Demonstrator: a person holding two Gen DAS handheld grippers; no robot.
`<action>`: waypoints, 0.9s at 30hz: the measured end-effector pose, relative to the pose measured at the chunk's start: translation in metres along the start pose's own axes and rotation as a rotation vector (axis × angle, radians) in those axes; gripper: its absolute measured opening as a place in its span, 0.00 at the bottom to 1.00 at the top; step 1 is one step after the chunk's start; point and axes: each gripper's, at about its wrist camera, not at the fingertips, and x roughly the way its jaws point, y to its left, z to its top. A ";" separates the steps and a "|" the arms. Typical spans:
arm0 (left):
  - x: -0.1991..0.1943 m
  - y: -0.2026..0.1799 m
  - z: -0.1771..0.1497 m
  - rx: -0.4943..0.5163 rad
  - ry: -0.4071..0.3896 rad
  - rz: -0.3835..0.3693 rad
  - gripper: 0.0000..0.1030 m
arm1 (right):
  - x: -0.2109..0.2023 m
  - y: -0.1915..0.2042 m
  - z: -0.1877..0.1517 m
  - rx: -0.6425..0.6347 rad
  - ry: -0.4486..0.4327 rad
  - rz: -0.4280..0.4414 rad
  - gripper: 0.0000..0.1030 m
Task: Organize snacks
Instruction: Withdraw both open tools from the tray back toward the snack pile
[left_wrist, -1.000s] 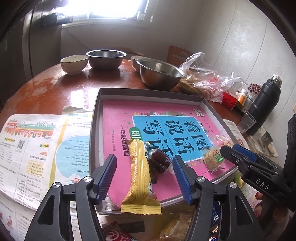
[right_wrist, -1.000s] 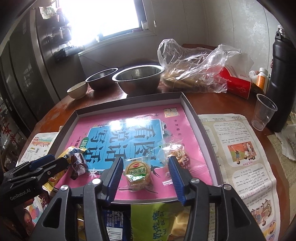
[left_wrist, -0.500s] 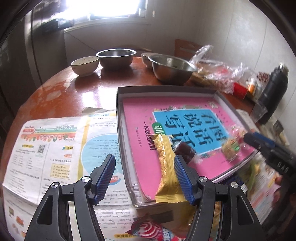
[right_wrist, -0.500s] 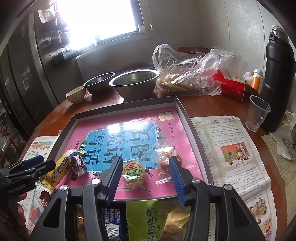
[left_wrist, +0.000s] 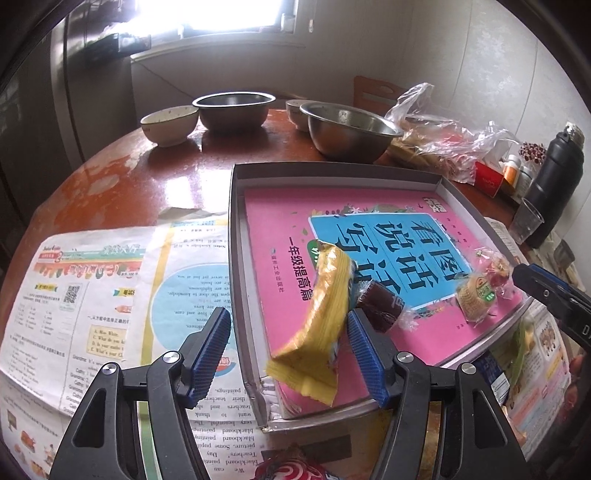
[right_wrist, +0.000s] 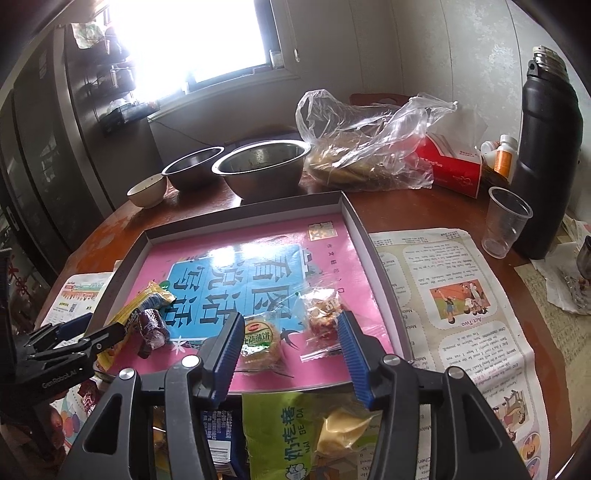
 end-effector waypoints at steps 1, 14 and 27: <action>-0.001 -0.001 0.000 -0.001 -0.003 -0.006 0.65 | -0.001 0.000 0.000 0.000 -0.002 -0.001 0.51; -0.039 -0.009 0.006 -0.001 -0.067 -0.063 0.66 | -0.022 -0.007 0.004 0.010 -0.050 0.002 0.60; -0.048 0.013 0.005 -0.034 -0.031 0.036 0.66 | -0.043 -0.010 0.006 0.017 -0.090 0.016 0.61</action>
